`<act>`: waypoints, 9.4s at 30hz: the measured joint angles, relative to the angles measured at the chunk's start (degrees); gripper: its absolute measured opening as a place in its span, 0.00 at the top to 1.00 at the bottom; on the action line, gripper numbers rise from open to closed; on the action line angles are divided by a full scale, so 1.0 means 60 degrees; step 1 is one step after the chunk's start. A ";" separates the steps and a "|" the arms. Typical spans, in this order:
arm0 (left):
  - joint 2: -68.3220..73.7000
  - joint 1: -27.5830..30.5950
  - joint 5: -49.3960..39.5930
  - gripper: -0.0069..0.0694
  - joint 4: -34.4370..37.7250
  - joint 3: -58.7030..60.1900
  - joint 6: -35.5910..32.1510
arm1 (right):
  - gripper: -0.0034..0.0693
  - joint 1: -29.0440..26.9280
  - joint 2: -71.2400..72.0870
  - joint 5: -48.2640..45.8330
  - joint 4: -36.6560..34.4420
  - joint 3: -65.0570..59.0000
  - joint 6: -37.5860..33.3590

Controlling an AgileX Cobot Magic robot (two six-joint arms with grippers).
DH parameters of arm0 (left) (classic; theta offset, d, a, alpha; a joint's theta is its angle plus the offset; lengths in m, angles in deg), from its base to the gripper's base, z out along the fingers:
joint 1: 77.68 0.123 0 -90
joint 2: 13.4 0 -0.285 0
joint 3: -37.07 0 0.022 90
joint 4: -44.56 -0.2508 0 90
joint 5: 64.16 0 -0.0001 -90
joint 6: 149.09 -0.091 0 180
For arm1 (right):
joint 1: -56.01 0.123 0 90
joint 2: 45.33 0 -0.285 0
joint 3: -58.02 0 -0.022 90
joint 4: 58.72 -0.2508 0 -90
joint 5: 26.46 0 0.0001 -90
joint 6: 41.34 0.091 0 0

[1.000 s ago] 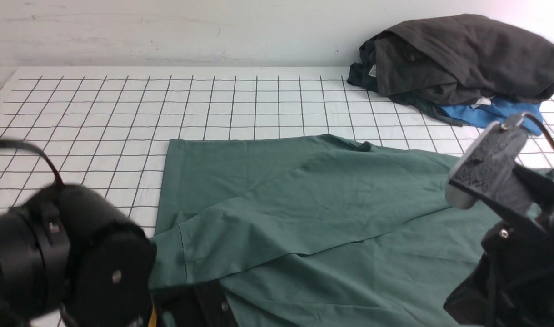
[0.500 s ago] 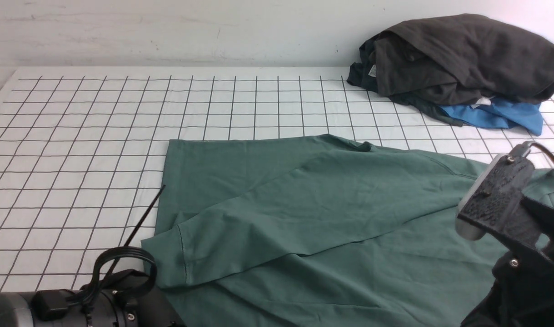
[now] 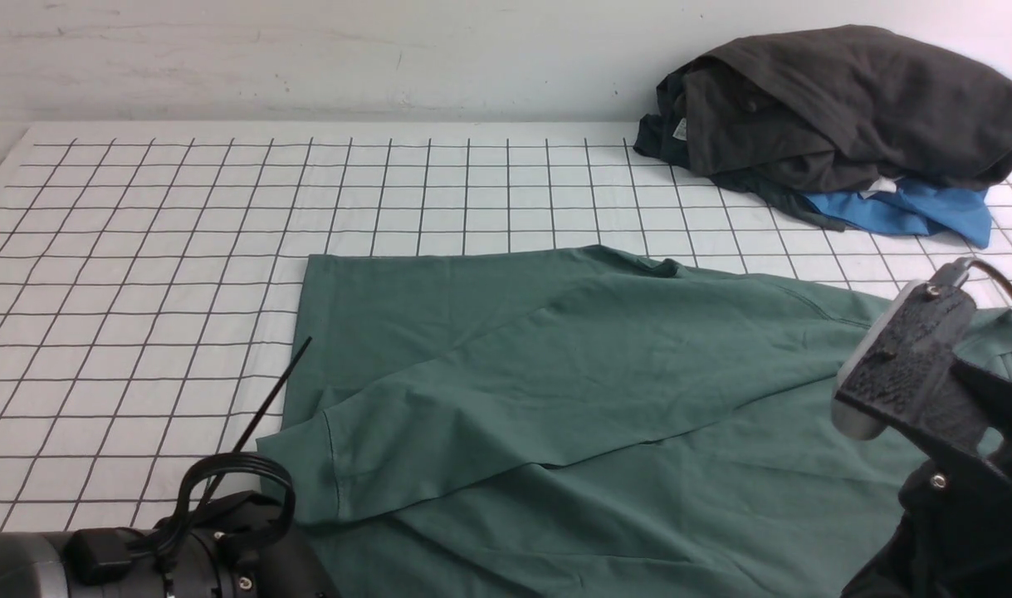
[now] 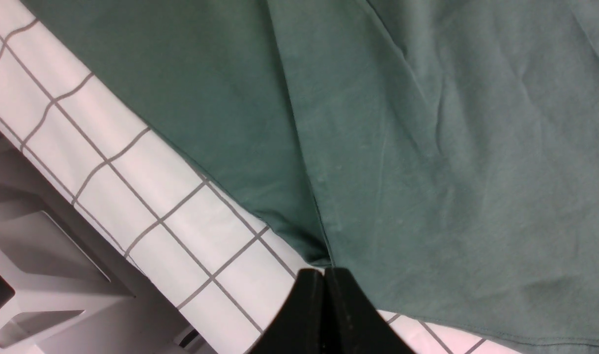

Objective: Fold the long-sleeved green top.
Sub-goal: Use both arms simultaneously to clamp the lower edge of the clothing fabric, then use both arms to drag the lower edge of the fabric forward and fold it over the upper edge, then use the right arm to clamp the right edge of the fabric

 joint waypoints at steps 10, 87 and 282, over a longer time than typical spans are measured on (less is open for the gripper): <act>-0.0356 0.0000 -0.0245 0.87 -0.0137 -0.0036 0.0019 | 0.97 0.0000 0.0000 0.0009 0.0000 0.0000 0.0000; -0.1800 0.1590 -0.2306 0.91 -0.1175 0.0935 0.0355 | 0.15 0.0000 -0.1508 0.3118 0.2138 -0.3873 -0.0989; 0.5828 0.5643 -0.3519 0.92 0.1225 -1.2344 -0.2595 | 0.30 -0.8796 -0.8288 0.3892 0.0091 0.3104 0.0310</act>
